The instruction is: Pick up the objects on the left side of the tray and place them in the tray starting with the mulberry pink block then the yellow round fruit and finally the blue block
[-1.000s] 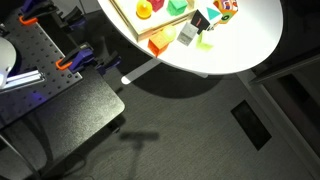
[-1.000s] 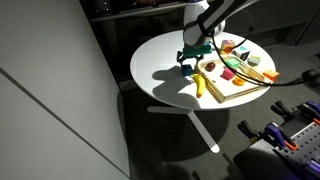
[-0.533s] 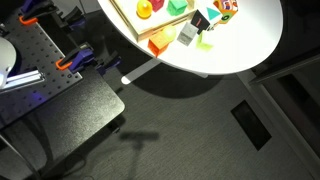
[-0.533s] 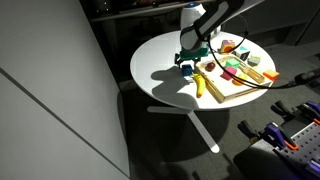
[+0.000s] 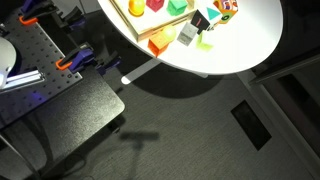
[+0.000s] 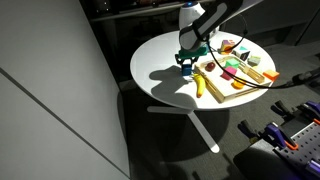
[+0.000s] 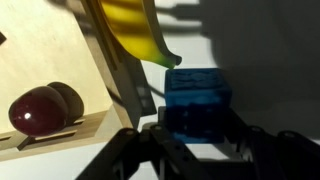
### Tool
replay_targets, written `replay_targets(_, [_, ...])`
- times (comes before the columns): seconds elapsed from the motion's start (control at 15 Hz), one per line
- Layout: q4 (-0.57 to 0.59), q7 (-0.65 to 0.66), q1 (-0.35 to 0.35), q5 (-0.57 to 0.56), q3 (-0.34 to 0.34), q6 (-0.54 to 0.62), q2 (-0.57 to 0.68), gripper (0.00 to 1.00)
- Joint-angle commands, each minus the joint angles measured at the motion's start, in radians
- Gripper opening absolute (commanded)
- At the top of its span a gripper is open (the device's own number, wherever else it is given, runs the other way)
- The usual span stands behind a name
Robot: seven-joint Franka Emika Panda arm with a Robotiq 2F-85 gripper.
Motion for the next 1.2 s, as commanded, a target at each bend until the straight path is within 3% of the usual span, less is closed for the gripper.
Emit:
replay_targets(0.0, [0.002,0.046,0.017,-0.036,-0.018,-0.037,-0.028,0.31])
replay_targets(1.13, [-0.184,0.039,-0.019,-0.092,-0.015,-0.157,-0.265,0.31])
